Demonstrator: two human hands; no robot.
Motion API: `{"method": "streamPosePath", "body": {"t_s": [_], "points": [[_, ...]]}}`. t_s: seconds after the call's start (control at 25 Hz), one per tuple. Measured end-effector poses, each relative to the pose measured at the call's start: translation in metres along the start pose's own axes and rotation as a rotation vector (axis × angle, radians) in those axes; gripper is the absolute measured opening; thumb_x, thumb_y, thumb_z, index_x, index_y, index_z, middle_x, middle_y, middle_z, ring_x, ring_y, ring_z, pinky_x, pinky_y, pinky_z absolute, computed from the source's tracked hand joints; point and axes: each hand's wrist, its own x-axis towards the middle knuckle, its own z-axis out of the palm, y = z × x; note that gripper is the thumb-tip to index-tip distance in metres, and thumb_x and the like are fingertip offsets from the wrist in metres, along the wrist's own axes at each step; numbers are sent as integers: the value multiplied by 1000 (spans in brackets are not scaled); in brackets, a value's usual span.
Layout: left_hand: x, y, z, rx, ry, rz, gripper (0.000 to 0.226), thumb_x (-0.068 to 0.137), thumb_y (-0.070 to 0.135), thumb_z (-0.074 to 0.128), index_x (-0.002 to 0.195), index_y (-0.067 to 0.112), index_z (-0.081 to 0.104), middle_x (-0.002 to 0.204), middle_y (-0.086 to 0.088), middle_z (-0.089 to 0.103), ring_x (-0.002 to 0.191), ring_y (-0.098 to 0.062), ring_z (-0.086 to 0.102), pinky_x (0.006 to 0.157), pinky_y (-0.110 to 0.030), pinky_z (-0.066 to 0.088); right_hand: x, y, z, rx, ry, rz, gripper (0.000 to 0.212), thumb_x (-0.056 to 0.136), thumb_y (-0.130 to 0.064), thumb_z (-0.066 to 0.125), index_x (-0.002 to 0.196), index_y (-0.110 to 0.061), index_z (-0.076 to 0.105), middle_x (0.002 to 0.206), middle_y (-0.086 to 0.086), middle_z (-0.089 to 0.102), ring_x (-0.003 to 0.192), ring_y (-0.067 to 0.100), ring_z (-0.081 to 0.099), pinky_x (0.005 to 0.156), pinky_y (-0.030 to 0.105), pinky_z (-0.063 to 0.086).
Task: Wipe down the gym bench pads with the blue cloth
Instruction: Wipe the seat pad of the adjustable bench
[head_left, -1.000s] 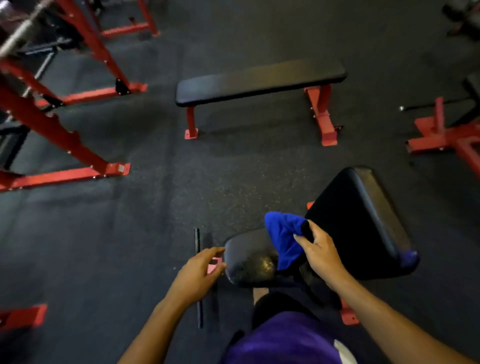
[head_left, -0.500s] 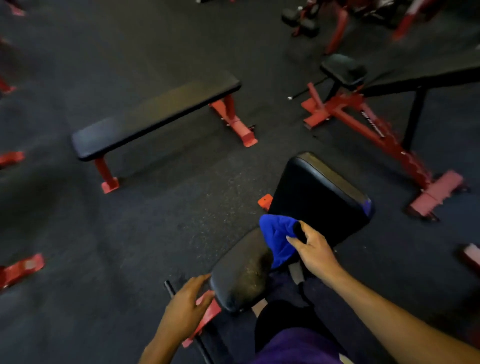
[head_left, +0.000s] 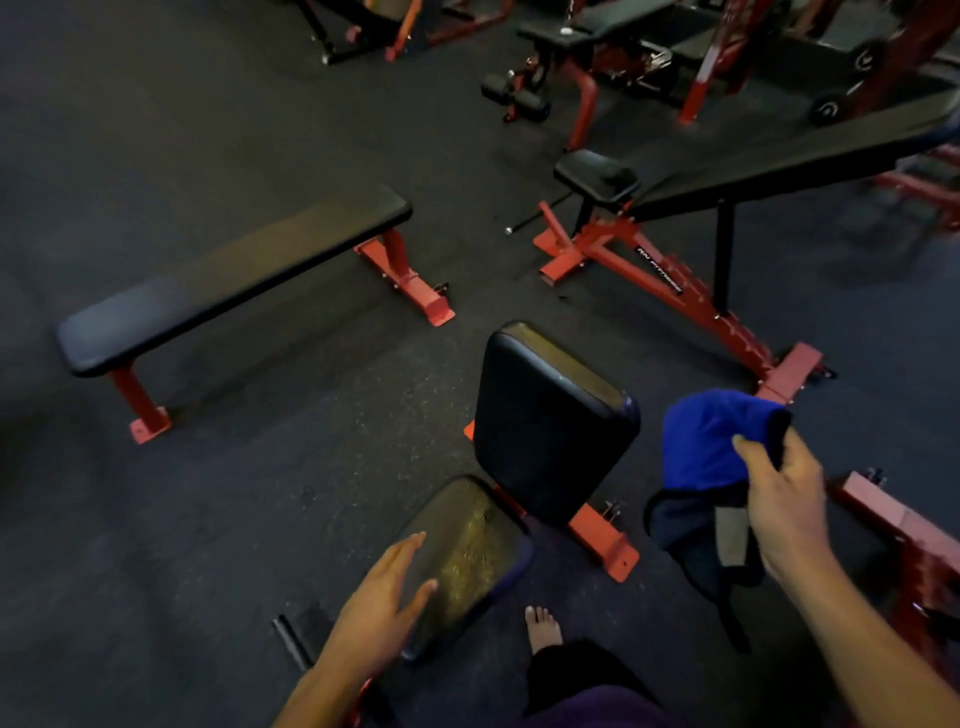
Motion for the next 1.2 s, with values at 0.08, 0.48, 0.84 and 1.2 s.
{"method": "streamPosePath", "body": {"t_s": [0.08, 0.48, 0.84, 1.2], "points": [[27, 27, 13, 4, 30, -16, 71, 100, 54, 48, 160, 27, 24, 165, 10, 26, 148, -8, 30, 120, -22, 24, 31, -8, 1, -111, -47, -83, 28, 95, -8, 59, 121, -17, 63, 107, -5, 62, 101, 12, 58, 86, 23, 40], [118, 130, 51, -177, 230, -92, 69, 109, 43, 30, 161, 23, -10, 162, 15, -21, 150, -1, -17, 127, -34, -4, 117, -12, 59, -343, -477, -531, 16, 89, -8, 67, 104, -9, 63, 97, 1, 60, 91, 17, 59, 82, 27, 45], [154, 140, 107, -499, 268, -137, 66, 110, 39, 31, 162, 19, -5, 167, 9, -14, 154, -6, -11, 122, -22, -3, 132, 23, 111, -769, -952, -809, 70, 94, -20, 58, 154, -36, 26, 166, -7, 1, 152, 22, 11, 114, 38, 30], [239, 191, 124, -1102, 456, -341, 70, 100, 59, 20, 159, 34, -8, 166, 17, -17, 153, -3, -14, 128, -35, -4, 204, -10, 240, -651, -1216, -905, 53, 91, -18, 60, 142, -12, 50, 154, 6, 39, 145, 19, 31, 120, 29, 21]]}}
